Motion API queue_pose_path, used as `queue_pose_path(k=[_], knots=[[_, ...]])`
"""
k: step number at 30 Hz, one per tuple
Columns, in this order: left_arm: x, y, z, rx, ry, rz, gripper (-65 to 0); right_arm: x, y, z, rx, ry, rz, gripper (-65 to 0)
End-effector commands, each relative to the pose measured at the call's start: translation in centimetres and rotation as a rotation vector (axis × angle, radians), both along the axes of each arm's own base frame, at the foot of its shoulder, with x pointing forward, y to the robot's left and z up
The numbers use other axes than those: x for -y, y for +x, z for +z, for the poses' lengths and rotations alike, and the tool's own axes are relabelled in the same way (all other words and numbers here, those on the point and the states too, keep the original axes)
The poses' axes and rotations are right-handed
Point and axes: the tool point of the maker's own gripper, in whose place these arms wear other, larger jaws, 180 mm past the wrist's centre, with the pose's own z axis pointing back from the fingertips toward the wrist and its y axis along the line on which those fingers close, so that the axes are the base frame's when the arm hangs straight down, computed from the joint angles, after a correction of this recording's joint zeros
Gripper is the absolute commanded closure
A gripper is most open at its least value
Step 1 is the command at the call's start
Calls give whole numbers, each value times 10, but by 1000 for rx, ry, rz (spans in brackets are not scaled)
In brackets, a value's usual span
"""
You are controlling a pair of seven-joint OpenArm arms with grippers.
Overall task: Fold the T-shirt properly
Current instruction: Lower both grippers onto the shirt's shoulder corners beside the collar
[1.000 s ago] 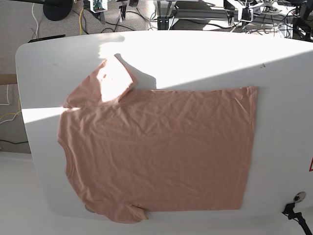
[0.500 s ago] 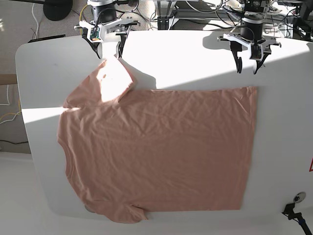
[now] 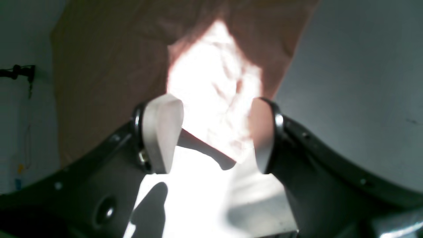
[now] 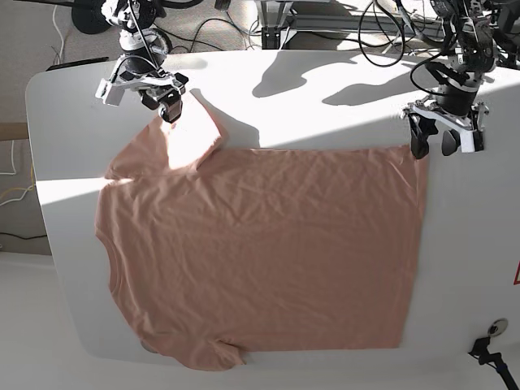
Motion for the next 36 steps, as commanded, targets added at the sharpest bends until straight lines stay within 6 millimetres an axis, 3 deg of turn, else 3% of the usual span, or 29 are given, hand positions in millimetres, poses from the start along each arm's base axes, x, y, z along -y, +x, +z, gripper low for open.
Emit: queue_pose_path(k=[1,9,18,23,26,29,36], knots=[[4,8,14,32,-21,-33,-364,6,1,6,-1,46,-5,-343],[-9,29,23,47,74,-12,-364,7,-11,-14,-77,177,-28,-343],[-18,23,-8,-33,50,13,-364,5,-16,-35,-128,206,-44,-343],[-19,23,-8,-35,51,13,-364,2,-18,-51,-162,232,-54,-343],[-19,23,-8,-35,53,13,-364,-16,-14,-59,-178,267,-18,-343],[-19,23,-8,-35,53,13,-364,-20,-15,-67,-197,286,-18,-343],[-20,23,-8,-35,55,12,-364,-19,-6,-65,-178,288,-17,-333]])
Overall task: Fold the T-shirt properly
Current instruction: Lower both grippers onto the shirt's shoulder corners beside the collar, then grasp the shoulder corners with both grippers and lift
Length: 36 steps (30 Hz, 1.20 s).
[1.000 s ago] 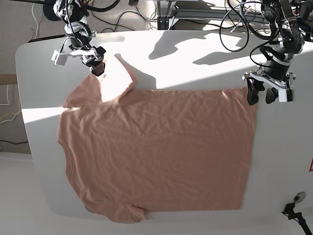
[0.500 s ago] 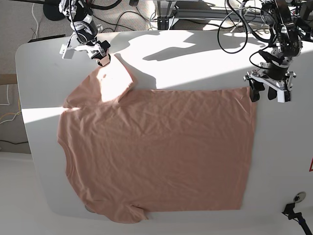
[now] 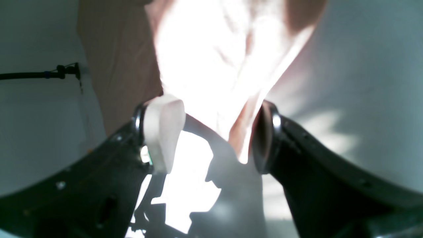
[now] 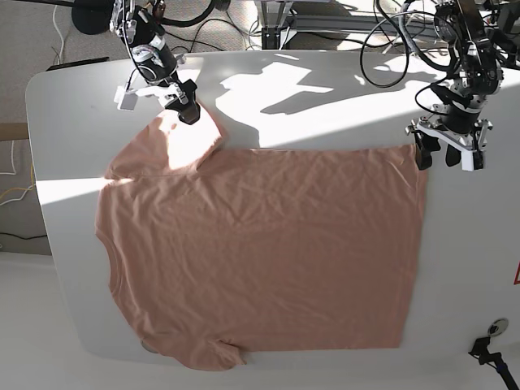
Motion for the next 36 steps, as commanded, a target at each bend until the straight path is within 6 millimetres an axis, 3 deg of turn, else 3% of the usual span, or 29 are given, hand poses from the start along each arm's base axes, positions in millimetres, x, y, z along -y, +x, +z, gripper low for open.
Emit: queue_pose_path(k=[1,3,5,8,17,23,29,33,36], knots=[[-3,6,12,47,16,-7,-364,4,-8,-8,-51,-29,7,-304],[-4,7,13,48,19,-8,-364,5,-8,-8,-52,-30,8,-182],[-6,13,19,65,22,-2,-364,3,-8,-8,-51,-27,13,0],[-11,15,9,44,7,15,-369,4,-6,-7,-47,-29,16,0],[-25,15,-46,-81,-78,77,-371,0,-8,-8,-61,-18,36,0],[-16,13,-72,-169,-119,18,-403,0,-8,-8,-61,-18,36,0],[-13,9,-82,-196,-136,17,-401,0,-8,-8,-61,-18,36,0],[5,11,-84,-205,-138,-35,-400,0,-7,-8,-60,-19,36,0],[18,12,-87,-214,-139,-75,-340,0,-4,-6,-52,-19,36,0]])
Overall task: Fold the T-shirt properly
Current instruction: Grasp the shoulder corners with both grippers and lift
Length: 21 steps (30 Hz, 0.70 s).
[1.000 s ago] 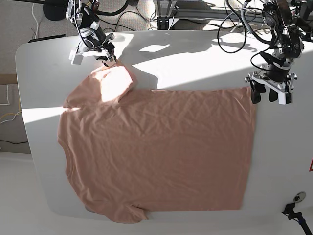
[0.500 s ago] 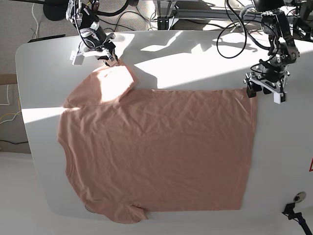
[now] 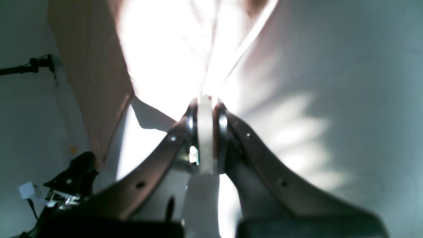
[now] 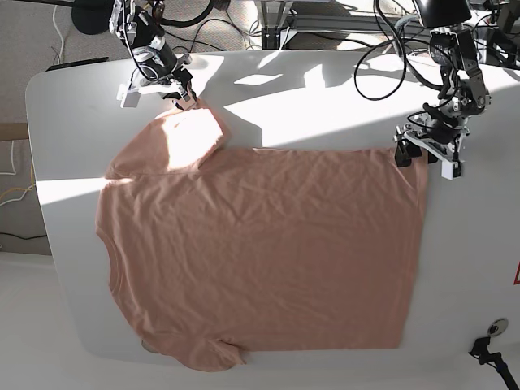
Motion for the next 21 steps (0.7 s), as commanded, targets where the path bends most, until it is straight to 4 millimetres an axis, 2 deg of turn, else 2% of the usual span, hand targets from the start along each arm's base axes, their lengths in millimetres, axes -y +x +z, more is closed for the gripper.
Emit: queue_pose_path(k=[1,4,8,9,12,15,17,19,21], knots=[[11,-3,0,-19,6,-61,-306,1,2,3,7,-7,4,0],[20,0,7,11,8,-123,-233,1,3,3,8,-8,4,0],[19,2,8,17,9,-118,-216,1,4,4,15,-10,10,0],[18,2,9,19,10,-113,-216,1,4,4,16,-11,11,0],[-3,2,14,33,20,-53,-216,1,5,4,17,-11,11,0],[-8,2,16,37,24,-38,-215,1,5,4,19,-11,12,0],[-11,3,17,39,30,-37,-175,1,5,4,19,-12,13,0],[-11,7,19,49,29,-38,-98,1,5,4,19,-12,13,0],[-11,9,20,52,28,-37,-63,1,5,4,19,-12,13,0]])
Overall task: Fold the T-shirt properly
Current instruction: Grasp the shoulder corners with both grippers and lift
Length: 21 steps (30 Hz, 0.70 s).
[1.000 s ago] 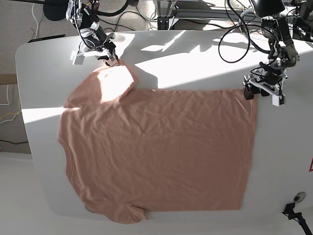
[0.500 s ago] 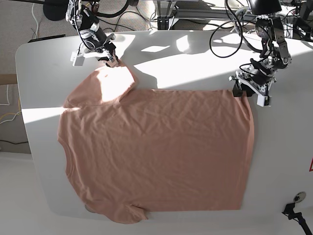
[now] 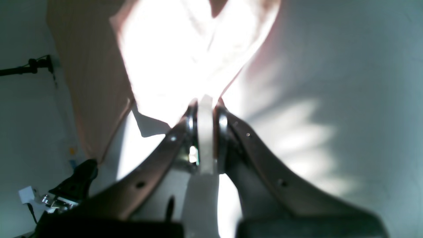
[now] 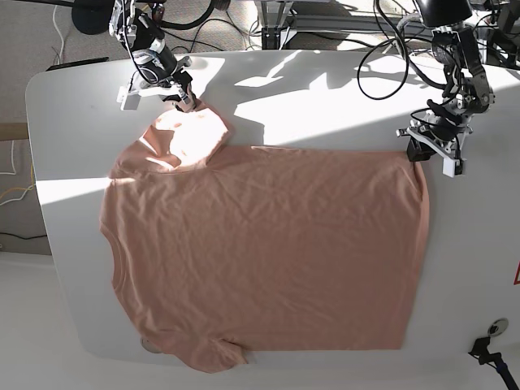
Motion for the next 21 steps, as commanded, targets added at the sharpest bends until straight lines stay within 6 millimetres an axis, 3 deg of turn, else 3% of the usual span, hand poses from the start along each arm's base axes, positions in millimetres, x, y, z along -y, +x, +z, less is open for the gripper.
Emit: queue_pose_path(k=[1,4,6,14,17,21], knots=[[-5,9,12,46,8,1,-60,2,1,3,12,-10,7,0],[-5,9,13,47,9,1,-58,2,1,3,12,-10,7,0],[-5,10,13,48,9,0,-1,2,1,3,12,-10,7,0],[-4,8,12,44,12,-1,0,2,0,3,12,-10,7,0],[-4,8,19,61,22,-9,0,3,4,14,42,-26,12,0],[0,-8,26,65,53,-34,0,5,-6,28,58,-49,18,0]])
